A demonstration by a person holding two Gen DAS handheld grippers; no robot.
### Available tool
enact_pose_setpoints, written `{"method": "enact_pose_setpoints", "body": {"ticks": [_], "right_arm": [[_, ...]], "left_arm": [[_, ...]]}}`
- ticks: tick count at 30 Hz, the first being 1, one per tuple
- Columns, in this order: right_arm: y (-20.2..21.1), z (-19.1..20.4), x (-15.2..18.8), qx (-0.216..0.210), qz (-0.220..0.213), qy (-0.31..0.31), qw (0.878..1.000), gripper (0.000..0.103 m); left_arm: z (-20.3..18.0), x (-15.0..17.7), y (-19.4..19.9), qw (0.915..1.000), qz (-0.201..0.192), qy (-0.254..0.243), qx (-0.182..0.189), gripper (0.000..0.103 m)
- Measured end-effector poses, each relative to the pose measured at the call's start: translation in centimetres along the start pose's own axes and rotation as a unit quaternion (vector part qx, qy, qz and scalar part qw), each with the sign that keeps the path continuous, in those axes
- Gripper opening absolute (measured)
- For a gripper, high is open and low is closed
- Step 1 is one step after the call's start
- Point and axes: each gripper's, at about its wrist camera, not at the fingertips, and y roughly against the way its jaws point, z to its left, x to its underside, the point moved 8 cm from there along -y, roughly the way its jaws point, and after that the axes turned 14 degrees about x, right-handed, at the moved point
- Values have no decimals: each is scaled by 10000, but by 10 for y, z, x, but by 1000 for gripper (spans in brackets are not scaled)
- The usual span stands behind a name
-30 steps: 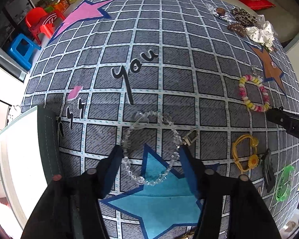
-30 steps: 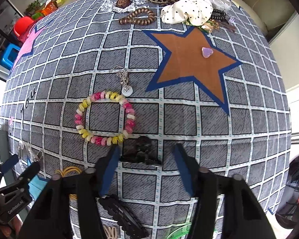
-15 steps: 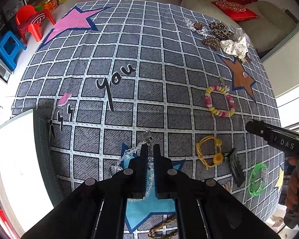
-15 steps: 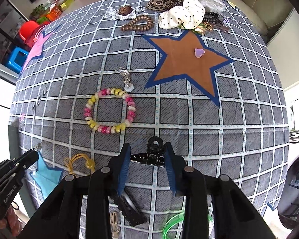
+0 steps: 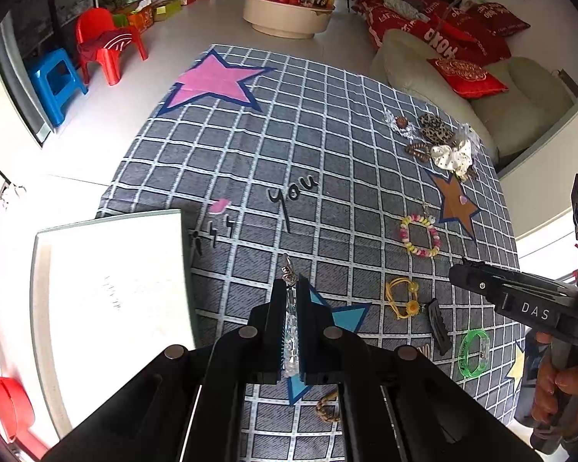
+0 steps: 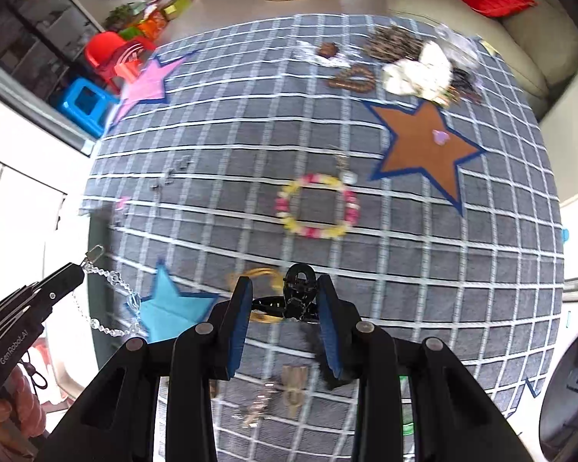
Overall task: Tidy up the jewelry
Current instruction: 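Lower both held items into the white tray and open both grippers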
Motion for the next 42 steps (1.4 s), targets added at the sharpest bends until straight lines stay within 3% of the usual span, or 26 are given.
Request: {"method": "enact_pose_setpoints", "body": {"ticks": [10,20,30,36,42], "right_arm": [[21,158,-15,-819,-234,1094,9903,36],[-5,281,-10,-1342,-78,1832,9738,36],[-69,311,-12,-1050,275,2029,9732,36],[-87,297,-15,-686,346,2037,9760,36],[-87,275,-16,-569,316,1988,9779,37]], "left_arm": [[89,17,50,9953,-437,664,-544,12],[168,37,40,9871,-495,1167,-975,12],[199,45,5,9838,-305,1223,-1271,12],[204,50,-5,9827,-202,1296,-1311,12],[194,46,-9,9832,-145,961,-1543,12]]}}
